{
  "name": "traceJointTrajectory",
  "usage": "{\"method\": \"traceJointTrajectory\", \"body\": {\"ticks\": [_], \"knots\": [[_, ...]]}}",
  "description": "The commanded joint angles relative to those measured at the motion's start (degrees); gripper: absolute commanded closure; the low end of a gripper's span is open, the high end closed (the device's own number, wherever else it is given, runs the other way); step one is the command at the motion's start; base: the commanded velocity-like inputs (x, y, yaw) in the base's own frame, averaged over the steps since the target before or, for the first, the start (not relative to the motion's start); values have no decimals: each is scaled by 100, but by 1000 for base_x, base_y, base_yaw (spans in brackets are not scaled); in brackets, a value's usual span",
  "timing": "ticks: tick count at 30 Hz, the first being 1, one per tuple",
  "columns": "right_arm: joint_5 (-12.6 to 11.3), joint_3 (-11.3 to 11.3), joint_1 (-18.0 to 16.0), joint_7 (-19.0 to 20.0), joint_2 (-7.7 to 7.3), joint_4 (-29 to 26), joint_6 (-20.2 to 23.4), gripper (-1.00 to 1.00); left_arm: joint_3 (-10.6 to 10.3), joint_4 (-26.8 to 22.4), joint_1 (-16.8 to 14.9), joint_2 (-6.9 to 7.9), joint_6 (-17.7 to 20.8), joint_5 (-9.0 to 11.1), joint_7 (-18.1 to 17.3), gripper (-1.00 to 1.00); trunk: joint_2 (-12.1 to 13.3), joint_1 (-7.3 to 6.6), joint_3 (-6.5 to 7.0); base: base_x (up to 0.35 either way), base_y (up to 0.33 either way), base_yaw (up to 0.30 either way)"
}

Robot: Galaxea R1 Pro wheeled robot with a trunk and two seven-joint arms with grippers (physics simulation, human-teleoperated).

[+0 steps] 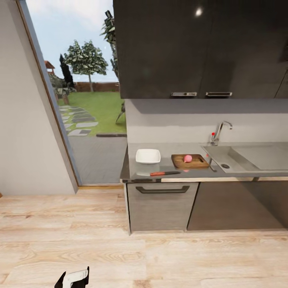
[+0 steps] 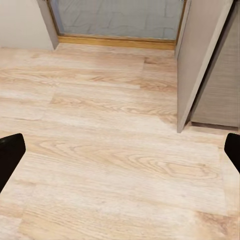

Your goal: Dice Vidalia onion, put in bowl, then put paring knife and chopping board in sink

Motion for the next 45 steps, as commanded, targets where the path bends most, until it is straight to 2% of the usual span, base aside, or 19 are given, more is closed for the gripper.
{"method": "traceJointTrajectory", "body": {"ticks": [1,29,45], "knots": [[0,2,2,-14,0,-9,-5,-100,10,24,-12,2,-32,-42,38,-100,-12,4,-2,0,0,0],[0,2,2,-14,0,-9,-11,-100,13,24,-12,0,-31,-42,39,-100,-12,4,248,0,0,0],[-2,2,2,-47,8,-9,4,-100,15,24,-12,0,-32,-42,35,-100,-12,4,261,0,0,0]]}}
